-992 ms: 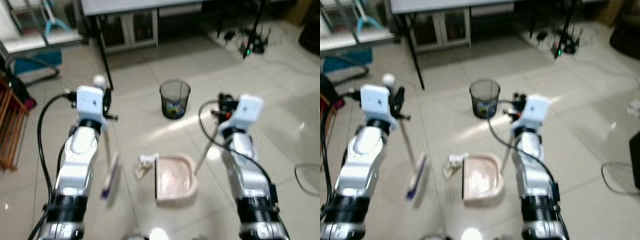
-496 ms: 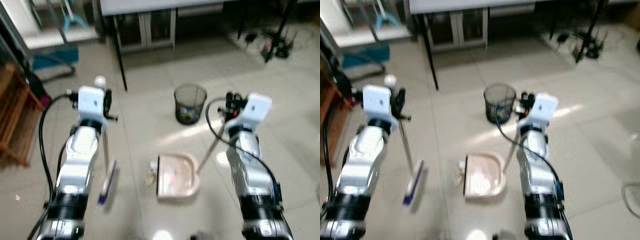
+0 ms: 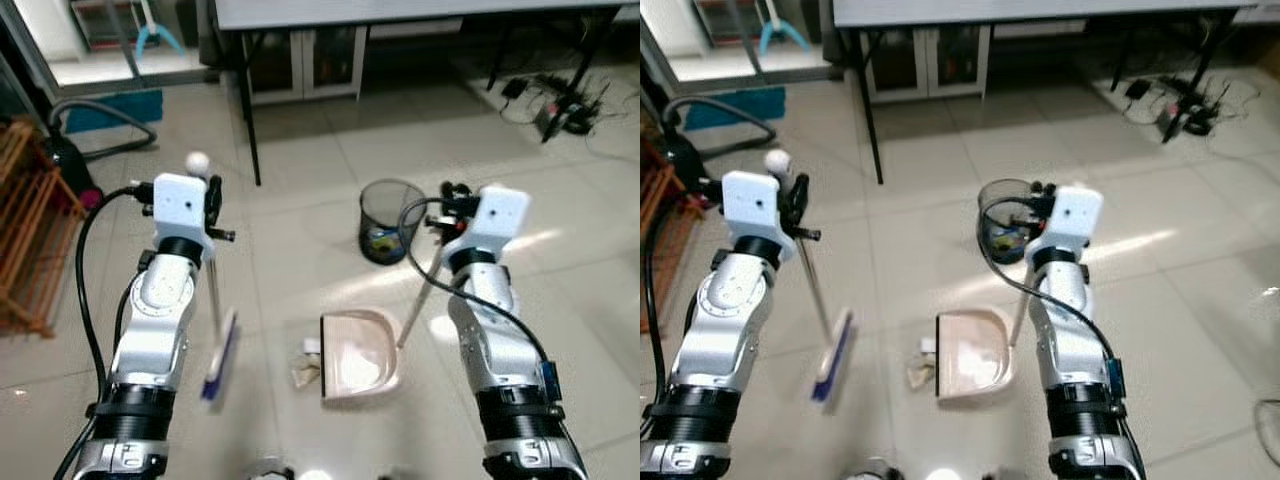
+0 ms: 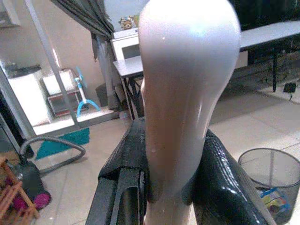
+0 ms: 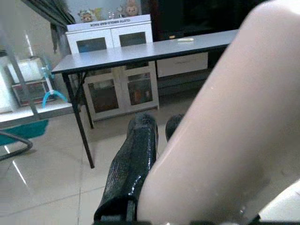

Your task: Sweep floor

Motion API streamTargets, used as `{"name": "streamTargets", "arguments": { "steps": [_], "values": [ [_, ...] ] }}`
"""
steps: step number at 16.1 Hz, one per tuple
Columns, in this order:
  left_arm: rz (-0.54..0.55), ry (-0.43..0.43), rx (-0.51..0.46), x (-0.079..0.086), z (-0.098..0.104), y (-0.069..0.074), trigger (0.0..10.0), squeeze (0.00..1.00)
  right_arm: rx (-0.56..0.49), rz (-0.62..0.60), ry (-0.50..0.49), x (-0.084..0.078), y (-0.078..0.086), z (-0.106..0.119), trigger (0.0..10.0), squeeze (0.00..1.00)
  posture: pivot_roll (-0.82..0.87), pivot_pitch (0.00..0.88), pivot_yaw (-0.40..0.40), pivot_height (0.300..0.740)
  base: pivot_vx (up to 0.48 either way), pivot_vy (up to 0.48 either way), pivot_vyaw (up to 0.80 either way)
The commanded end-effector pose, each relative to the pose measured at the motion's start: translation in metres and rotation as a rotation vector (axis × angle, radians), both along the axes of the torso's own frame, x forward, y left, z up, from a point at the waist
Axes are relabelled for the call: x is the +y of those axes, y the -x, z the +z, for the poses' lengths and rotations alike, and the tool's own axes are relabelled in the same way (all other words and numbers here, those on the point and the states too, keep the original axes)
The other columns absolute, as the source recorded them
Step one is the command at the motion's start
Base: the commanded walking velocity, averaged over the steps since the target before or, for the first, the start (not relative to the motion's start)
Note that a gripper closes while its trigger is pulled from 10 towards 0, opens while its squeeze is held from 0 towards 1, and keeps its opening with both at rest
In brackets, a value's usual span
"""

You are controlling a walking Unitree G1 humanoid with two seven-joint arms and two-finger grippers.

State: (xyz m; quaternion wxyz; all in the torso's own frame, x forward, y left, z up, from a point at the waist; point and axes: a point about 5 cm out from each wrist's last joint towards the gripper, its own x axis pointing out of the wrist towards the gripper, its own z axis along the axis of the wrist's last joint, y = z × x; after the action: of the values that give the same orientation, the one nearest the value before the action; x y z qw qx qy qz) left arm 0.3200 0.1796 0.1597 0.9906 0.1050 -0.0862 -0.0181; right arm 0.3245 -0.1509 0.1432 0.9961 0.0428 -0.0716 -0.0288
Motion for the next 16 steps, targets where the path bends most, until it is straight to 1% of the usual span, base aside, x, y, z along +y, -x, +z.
{"name": "streamTargets", "arguments": {
  "steps": [1, 2, 4, 8, 10, 11, 13, 14, 16],
  "values": [
    [-0.027, -0.004, -0.046, -0.007, 0.008, 0.000, 10.0, 0.00, -0.024, -0.060, 0.044, -0.016, -0.001, 0.006, 10.0, 0.00, 0.05, 0.044, 0.029, 0.740, 0.409, 0.000, 0.80],
    [-0.028, -0.004, -0.045, -0.007, 0.008, 0.000, 10.0, 0.00, -0.028, -0.065, 0.040, -0.017, -0.001, 0.006, 10.0, 0.00, 0.05, 0.044, 0.029, 0.740, 0.409, 0.000, 0.80],
    [-0.036, 0.000, -0.043, -0.010, 0.006, 0.000, 10.0, 0.00, -0.030, -0.074, 0.010, -0.019, 0.000, 0.005, 10.0, 0.00, 0.04, 0.029, 0.029, 0.740, 0.411, 0.000, 0.00],
    [-0.043, 0.011, -0.040, -0.011, 0.006, -0.001, 10.0, 0.00, -0.015, -0.075, 0.013, -0.022, 0.000, 0.002, 10.0, 0.00, 0.05, 0.031, 0.025, 0.740, 0.391, 0.000, 0.00],
    [-0.065, 0.037, -0.029, -0.013, 0.006, -0.002, 10.0, 0.00, -0.016, -0.091, 0.015, -0.027, -0.001, 0.003, 10.0, 0.00, 0.04, 0.036, 0.028, 0.740, 0.000, 0.000, 0.00],
    [-0.071, 0.047, -0.038, -0.013, 0.006, -0.002, 10.0, 0.00, -0.025, -0.100, 0.013, -0.029, -0.002, 0.006, 10.0, 0.00, 0.04, 0.036, 0.031, 0.740, 0.000, 0.000, 0.00],
    [-0.075, 0.037, -0.043, -0.014, 0.006, -0.001, 10.0, 0.00, -0.033, -0.098, 0.014, -0.030, -0.002, 0.006, 10.0, 0.00, 0.05, 0.037, 0.029, 0.740, 0.000, 0.000, 0.00],
    [-0.077, 0.035, -0.047, -0.014, 0.006, -0.001, 10.0, 0.00, -0.014, -0.124, 0.048, -0.035, -0.002, 0.004, 10.0, 0.00, 0.05, 0.037, 0.025, 0.740, 0.000, 0.000, 0.00],
    [-0.070, 0.033, -0.047, -0.011, 0.007, 0.000, 10.0, 0.00, 0.014, -0.172, 0.051, -0.043, -0.004, 0.000, 10.0, 0.00, 0.06, 0.040, 0.014, 0.740, 0.000, 0.000, 0.00]
  ]
}}
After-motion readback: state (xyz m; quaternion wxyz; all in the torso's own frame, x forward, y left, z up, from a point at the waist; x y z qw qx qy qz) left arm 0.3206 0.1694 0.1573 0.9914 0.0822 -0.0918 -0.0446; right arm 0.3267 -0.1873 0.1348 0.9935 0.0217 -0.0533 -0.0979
